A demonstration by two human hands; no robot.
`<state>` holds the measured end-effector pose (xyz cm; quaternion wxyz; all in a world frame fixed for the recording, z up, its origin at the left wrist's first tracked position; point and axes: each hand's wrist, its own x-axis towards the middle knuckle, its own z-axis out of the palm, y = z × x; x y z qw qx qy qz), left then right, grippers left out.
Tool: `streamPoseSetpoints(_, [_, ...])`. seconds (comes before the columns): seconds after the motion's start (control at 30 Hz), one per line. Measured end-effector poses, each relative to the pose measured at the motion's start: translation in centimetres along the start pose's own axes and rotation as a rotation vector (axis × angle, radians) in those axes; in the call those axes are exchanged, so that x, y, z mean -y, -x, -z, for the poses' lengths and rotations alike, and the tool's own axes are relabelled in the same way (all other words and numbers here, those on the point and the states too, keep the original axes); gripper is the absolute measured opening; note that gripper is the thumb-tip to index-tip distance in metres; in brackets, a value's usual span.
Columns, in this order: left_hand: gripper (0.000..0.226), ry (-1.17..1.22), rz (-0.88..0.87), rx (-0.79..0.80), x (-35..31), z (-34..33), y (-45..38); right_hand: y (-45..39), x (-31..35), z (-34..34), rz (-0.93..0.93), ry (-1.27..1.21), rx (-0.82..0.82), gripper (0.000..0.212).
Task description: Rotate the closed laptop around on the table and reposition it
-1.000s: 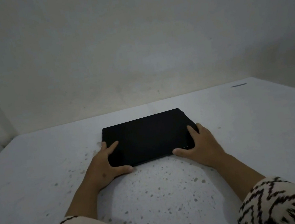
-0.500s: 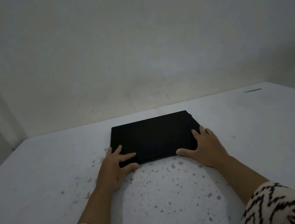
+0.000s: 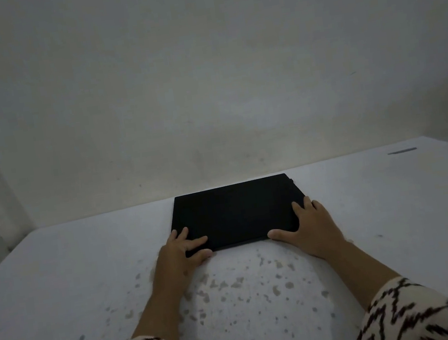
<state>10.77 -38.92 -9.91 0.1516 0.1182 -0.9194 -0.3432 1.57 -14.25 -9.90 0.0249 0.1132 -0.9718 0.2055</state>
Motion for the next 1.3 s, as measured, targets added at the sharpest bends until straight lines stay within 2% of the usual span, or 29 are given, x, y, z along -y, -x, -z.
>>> streamPoseSetpoints(0.6, [0.042, 0.106, 0.020, -0.031, 0.5, -1.2, -3.8, -4.9, -0.1, -0.5, 0.019, -0.020, 0.001, 0.108])
streamPoseSetpoints(0.9, [0.043, 0.075, 0.014, -0.030, 0.6, -1.3, -4.0, -5.5, -0.5, -0.9, 0.025, -0.003, 0.005, 0.110])
streamPoseSetpoints(1.1, [0.045, -0.064, -0.027, -0.044, 0.0, -1.8, -3.2, -4.8, 0.0, -0.8, -0.010, 0.114, 0.025, 0.105])
streamPoseSetpoints(1.3, [0.052, -0.242, 0.004, 0.103, -1.7, -0.6, -2.7, -3.4, 2.2, 0.6, 0.001, 0.046, 0.042, 0.089])
